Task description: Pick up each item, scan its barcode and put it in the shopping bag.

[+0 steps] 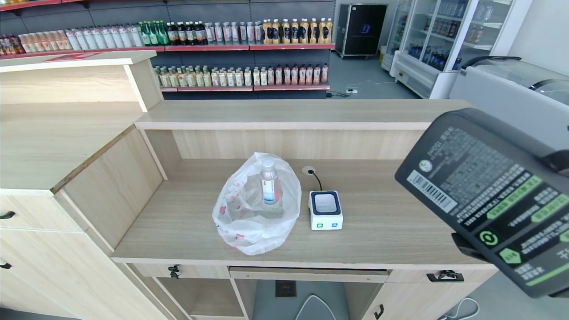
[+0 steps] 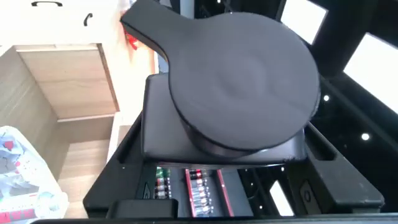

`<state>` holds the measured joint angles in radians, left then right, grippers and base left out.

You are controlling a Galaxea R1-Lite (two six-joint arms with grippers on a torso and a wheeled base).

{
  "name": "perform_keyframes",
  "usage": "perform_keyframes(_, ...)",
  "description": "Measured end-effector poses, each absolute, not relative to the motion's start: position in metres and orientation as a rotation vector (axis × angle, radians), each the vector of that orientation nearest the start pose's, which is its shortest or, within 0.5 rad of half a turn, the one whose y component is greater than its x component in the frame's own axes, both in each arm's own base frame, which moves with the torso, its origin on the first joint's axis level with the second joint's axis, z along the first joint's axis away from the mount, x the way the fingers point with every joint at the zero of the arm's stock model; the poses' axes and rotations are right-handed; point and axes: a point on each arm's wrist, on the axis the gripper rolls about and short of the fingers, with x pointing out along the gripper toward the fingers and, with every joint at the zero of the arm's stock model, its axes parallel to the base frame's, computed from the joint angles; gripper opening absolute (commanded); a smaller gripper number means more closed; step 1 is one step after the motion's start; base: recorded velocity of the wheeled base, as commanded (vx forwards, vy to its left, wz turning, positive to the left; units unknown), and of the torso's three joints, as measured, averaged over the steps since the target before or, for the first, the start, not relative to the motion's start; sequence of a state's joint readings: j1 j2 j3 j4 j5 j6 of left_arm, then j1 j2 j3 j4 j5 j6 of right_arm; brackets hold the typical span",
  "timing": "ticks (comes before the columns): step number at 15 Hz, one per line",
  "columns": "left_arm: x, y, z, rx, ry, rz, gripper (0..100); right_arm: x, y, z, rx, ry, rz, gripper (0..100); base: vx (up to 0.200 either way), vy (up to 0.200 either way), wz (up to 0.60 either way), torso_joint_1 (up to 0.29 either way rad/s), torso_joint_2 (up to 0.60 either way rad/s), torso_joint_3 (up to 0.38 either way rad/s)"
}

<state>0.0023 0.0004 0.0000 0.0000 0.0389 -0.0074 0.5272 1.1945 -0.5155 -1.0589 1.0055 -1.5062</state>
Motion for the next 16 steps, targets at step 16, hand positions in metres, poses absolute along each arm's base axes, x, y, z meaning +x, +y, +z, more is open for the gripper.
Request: perform_keyframes(16, -0.023, 0.001, 0.075, -0.007, 0.000, 0.041, 100, 0.112, 0.088, 0.266, -1.258, -1.468, 0.902, 0, 0.000, 0.000, 0.00, 0.000, 0.00, 0.000)
